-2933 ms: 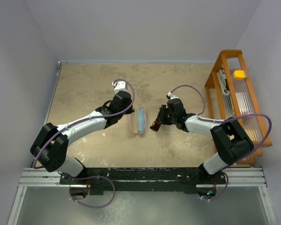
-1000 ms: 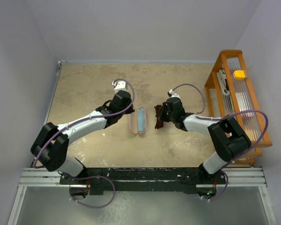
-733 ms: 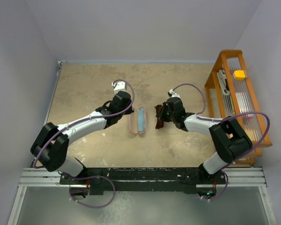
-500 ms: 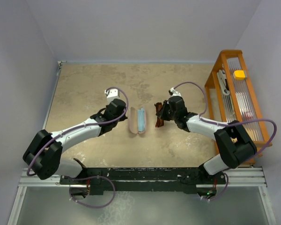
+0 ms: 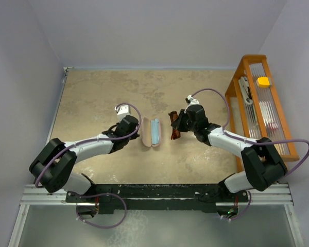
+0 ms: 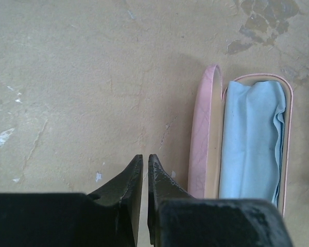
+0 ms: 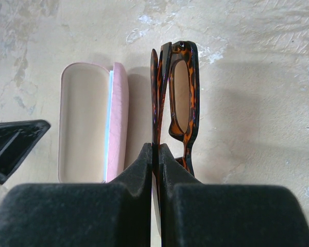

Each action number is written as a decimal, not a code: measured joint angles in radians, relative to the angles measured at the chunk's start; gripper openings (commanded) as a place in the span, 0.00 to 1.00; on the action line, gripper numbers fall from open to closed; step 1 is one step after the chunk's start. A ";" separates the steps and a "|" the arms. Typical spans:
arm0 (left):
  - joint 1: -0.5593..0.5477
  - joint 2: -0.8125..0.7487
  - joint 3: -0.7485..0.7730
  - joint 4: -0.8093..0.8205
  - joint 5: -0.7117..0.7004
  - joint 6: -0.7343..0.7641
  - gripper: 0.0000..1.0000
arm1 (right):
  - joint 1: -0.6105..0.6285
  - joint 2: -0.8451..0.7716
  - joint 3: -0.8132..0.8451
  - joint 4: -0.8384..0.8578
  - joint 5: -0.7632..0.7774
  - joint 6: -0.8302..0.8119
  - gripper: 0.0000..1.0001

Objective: Organize the sunglasses
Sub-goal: Pick up the sunglasses from the center of the board.

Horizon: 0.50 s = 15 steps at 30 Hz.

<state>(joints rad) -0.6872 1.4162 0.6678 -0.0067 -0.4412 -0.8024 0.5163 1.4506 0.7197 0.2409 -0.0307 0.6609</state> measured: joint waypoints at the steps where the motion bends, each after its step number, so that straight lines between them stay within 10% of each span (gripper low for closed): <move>1: 0.000 0.012 -0.002 0.015 0.005 0.000 0.03 | 0.000 -0.005 0.000 -0.005 -0.010 -0.001 0.00; 15: 0.000 0.122 -0.005 0.178 0.079 0.001 0.00 | 0.047 -0.011 0.090 -0.038 -0.065 -0.015 0.00</move>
<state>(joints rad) -0.6872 1.5383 0.6628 0.1715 -0.3618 -0.8013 0.5636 1.4391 0.8093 0.2031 -0.0959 0.6460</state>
